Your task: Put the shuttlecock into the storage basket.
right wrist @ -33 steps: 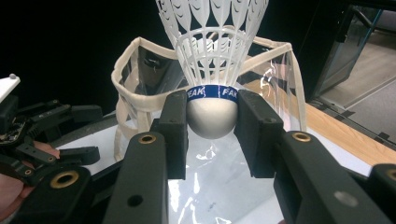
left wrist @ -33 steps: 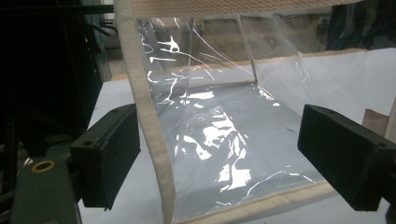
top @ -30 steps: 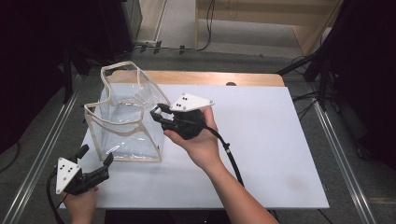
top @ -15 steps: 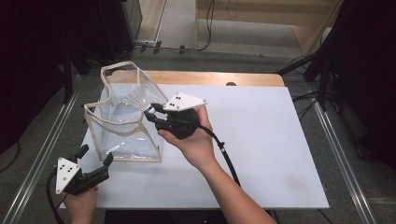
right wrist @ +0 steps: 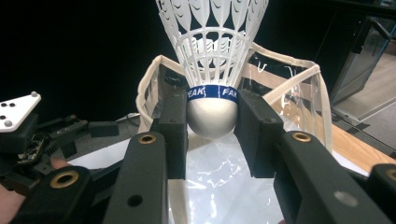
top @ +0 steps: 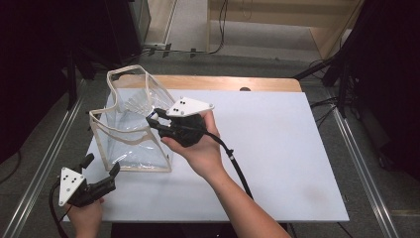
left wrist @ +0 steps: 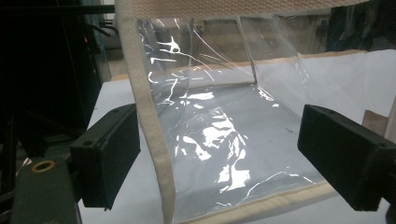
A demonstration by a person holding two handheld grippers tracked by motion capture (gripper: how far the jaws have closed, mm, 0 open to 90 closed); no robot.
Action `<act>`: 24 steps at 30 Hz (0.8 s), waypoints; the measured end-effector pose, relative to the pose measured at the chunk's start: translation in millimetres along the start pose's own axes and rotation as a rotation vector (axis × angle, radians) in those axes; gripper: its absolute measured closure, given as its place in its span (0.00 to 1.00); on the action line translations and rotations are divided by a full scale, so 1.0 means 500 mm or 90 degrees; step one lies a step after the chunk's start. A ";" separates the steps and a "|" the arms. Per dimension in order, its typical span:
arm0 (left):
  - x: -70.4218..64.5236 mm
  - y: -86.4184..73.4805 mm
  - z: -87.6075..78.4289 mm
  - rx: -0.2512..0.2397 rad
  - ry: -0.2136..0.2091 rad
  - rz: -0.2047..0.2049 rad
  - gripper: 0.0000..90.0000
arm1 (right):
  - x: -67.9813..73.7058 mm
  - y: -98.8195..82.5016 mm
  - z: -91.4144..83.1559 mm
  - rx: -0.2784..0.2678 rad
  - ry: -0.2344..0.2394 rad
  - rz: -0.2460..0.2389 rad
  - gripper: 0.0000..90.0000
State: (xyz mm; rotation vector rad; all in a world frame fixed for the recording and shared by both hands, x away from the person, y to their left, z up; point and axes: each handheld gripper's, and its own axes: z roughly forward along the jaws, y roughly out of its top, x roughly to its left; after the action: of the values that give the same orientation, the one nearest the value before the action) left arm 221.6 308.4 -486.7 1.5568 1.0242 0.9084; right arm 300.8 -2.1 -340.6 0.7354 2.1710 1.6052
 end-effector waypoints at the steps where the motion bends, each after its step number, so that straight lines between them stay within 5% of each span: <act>1: 0.000 0.000 0.000 0.000 0.000 0.000 0.15 | 0.002 0.001 0.002 0.000 0.000 0.001 0.70; 24: 0.002 0.000 -0.001 0.000 -0.001 -0.002 0.15 | 0.017 0.009 0.037 -0.004 0.011 0.030 0.70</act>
State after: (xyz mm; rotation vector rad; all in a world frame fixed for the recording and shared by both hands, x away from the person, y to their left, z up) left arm 221.7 309.4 -486.4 1.5546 1.0250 0.9043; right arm 305.2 18.2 -341.7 0.7798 2.1740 1.6471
